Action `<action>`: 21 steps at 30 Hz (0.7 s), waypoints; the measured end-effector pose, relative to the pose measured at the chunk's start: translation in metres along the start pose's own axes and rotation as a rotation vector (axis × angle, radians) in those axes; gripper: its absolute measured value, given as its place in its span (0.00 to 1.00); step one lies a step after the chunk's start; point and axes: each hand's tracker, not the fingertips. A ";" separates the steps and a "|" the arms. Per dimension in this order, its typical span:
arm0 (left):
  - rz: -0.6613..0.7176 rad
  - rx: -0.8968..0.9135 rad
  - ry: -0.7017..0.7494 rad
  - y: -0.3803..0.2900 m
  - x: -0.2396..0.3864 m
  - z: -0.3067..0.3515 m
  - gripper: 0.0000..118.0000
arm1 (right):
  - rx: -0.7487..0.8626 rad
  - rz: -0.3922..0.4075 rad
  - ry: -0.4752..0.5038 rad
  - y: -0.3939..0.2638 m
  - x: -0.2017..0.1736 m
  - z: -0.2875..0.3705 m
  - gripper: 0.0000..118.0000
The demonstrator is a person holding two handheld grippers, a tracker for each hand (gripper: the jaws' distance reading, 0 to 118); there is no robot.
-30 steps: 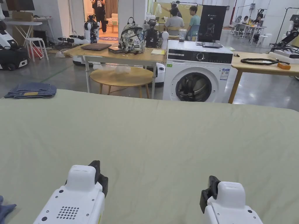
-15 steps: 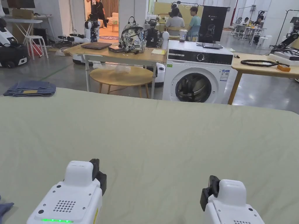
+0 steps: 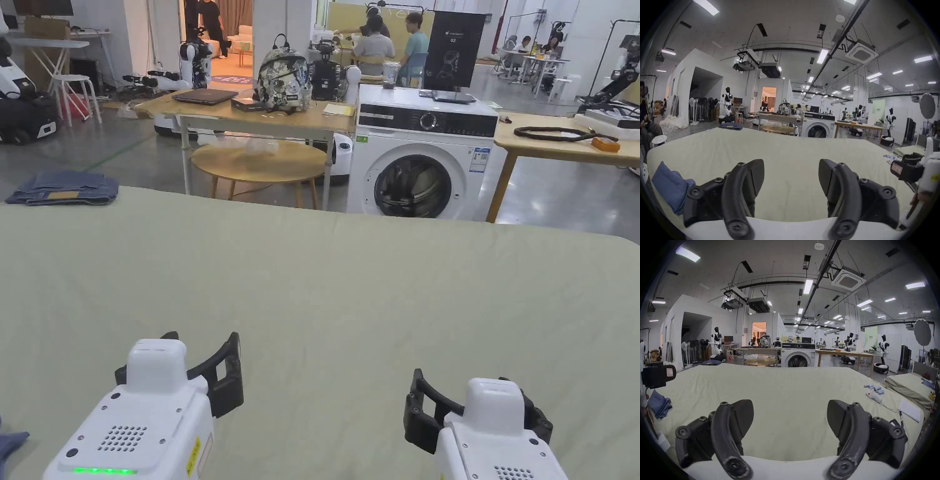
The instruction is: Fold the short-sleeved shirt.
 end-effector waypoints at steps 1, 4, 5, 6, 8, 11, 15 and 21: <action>-0.005 0.012 0.005 0.000 0.000 0.001 0.59 | 0.003 0.000 0.001 0.000 0.000 0.000 0.81; -0.009 0.052 0.010 0.000 -0.001 0.002 0.59 | 0.006 -0.006 0.015 0.001 0.000 -0.001 0.81; -0.011 0.052 0.020 0.000 -0.001 0.000 0.59 | 0.003 -0.010 0.017 0.002 0.000 -0.001 0.81; -0.009 0.050 0.023 0.000 -0.001 -0.001 0.59 | 0.004 -0.012 0.021 0.002 0.000 -0.001 0.81; -0.016 0.034 0.028 0.000 -0.003 -0.004 0.59 | 0.002 -0.025 0.033 0.004 0.001 -0.003 0.81; -0.064 0.000 0.038 0.000 -0.003 -0.007 0.59 | 0.002 -0.012 -0.015 0.007 -0.003 -0.007 0.81; -0.125 -0.016 0.059 -0.001 -0.002 -0.009 0.59 | -0.009 -0.052 0.032 0.012 0.001 -0.010 0.81; -0.086 -0.037 0.050 0.003 -0.008 -0.011 0.59 | -0.064 -0.111 0.016 0.020 0.003 -0.017 0.83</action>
